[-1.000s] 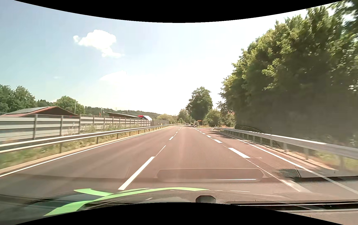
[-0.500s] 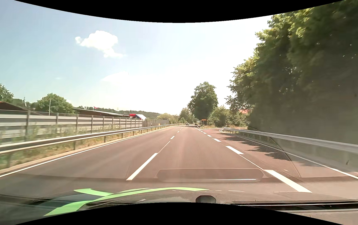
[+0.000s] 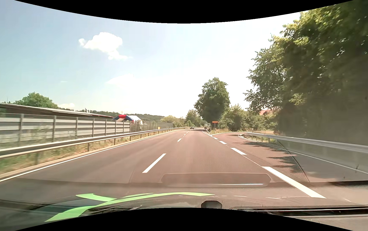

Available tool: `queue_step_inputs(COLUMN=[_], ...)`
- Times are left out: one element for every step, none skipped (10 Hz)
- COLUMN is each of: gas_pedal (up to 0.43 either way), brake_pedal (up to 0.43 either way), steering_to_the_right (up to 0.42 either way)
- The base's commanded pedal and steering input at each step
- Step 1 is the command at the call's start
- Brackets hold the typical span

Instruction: Follow the waypoints while adhering to traffic rules and regulations

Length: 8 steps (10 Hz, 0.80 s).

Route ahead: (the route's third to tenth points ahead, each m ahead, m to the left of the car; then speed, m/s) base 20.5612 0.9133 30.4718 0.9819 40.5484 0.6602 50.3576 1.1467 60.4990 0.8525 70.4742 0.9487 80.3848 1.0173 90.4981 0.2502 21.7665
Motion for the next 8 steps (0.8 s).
queue_step_inputs(gas_pedal=[0.177,0.177,0.177,0.177,0.177,0.189,0.189,0.189], brake_pedal=[0.000,0.000,0.000,0.000,0.000,0.000,0.000,0.000], steering_to_the_right=[-0.004,-0.004,-0.004,-0.004,-0.004,-0.003,-0.002,-0.001])
